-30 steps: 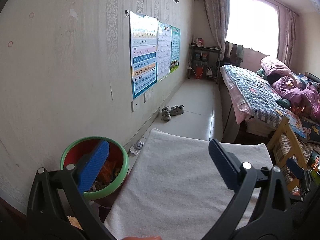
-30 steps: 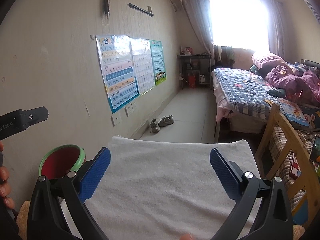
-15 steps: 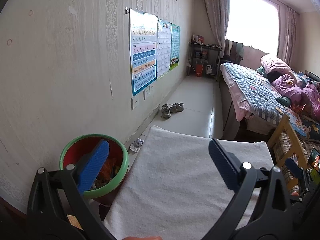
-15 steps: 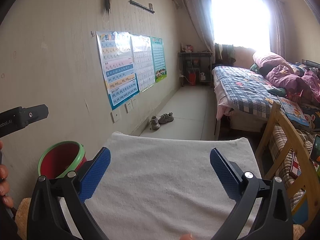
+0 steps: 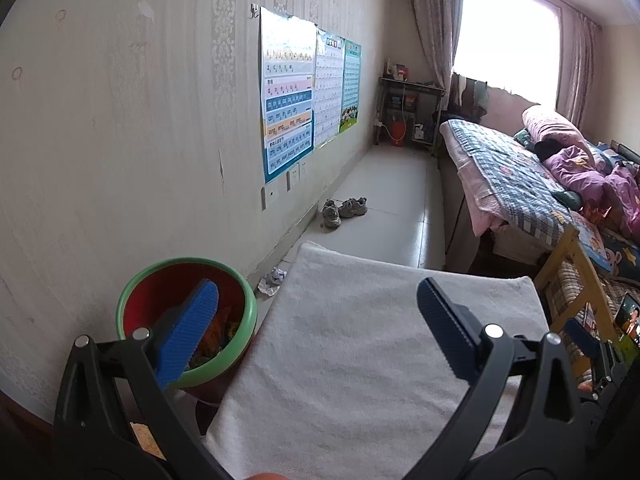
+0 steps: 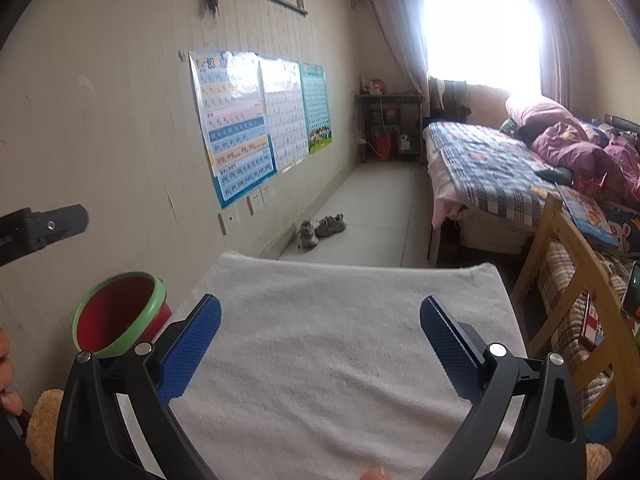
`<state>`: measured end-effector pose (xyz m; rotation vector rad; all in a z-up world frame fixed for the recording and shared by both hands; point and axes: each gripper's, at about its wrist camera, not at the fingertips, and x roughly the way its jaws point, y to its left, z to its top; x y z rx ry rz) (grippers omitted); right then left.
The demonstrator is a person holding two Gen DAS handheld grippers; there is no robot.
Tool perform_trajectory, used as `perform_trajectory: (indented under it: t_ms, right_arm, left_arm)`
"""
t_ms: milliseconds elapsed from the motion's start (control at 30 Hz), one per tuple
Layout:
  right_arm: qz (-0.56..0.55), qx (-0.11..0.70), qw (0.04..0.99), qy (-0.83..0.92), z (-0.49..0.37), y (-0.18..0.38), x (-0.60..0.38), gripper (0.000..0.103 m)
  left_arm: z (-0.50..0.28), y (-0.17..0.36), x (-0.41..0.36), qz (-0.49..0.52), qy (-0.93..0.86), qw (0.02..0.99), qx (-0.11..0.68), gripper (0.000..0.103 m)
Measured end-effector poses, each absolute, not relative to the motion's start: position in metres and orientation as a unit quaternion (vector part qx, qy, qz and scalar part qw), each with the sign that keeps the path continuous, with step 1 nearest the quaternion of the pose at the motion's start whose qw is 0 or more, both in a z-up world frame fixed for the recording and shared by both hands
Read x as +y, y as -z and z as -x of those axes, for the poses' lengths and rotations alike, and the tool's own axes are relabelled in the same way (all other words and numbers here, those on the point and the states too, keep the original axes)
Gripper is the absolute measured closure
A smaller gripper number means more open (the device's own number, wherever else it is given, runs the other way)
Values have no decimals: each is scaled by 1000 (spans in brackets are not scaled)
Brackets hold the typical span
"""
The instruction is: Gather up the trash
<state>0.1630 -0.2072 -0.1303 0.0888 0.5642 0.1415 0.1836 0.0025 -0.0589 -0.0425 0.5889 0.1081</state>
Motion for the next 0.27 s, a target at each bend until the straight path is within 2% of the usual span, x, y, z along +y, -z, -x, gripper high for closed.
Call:
perform_trajectory:
  t_ms: [267]
  right_arm:
    - [-25,398,917,17,-208,213,-257,7]
  left_arm:
    - [-187,95,20,15,-64,935,350,5]
